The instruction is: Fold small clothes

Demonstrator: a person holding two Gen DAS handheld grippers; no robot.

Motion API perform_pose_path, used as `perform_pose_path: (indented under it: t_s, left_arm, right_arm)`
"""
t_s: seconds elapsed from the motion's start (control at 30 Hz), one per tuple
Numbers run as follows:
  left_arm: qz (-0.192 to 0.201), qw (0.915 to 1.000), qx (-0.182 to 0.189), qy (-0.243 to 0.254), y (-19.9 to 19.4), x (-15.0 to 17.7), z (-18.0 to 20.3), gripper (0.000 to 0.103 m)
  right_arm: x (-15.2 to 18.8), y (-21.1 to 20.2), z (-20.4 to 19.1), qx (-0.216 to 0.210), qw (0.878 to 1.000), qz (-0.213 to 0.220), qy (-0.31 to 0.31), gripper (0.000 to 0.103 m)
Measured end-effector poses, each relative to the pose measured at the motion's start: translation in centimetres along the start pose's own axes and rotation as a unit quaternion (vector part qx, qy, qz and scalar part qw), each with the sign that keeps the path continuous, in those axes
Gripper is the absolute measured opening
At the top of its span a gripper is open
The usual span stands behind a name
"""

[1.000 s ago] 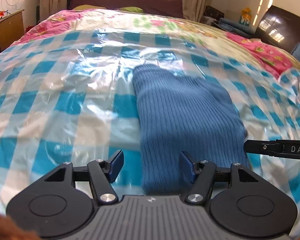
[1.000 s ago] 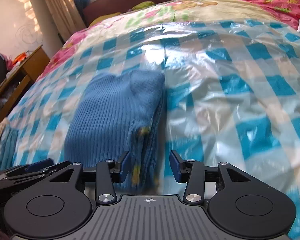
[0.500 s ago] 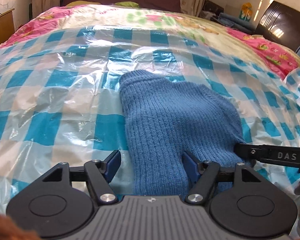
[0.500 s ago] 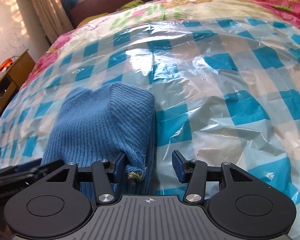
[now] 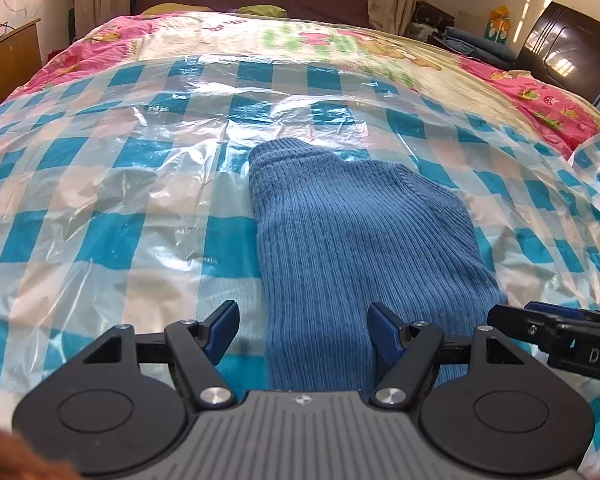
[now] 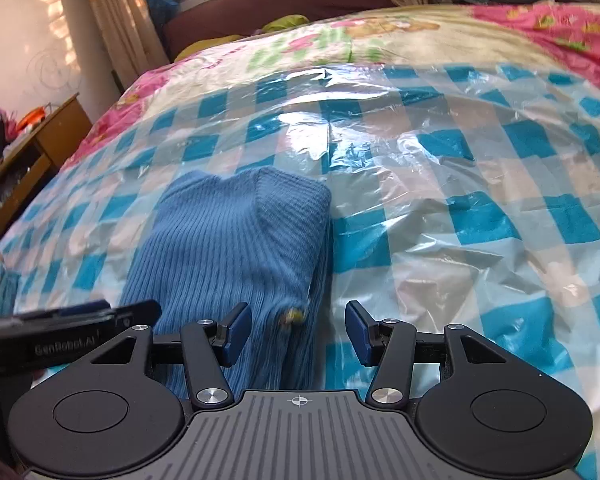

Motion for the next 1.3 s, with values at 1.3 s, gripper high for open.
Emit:
perform_pose_path:
  t_s: [1.3]
  left_arm:
    - [-0.054, 0.9983, -0.022, 0.004, -4.5, 9.0, 2.8, 0.099]
  right_arm:
    - [9.3, -5.0, 0.4, 0.039, 0.999, 0.004, -0.007, 0.069]
Point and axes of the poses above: each gripper's, at about its wrist camera, not at the fingertips, and y roughly the way its jaws point, z to its right, x to its underside, the point moved 1 cm from there along y, roughly the way its jaws point, and after that the axes turned 11 degrees about y, right-handed, at the moved point
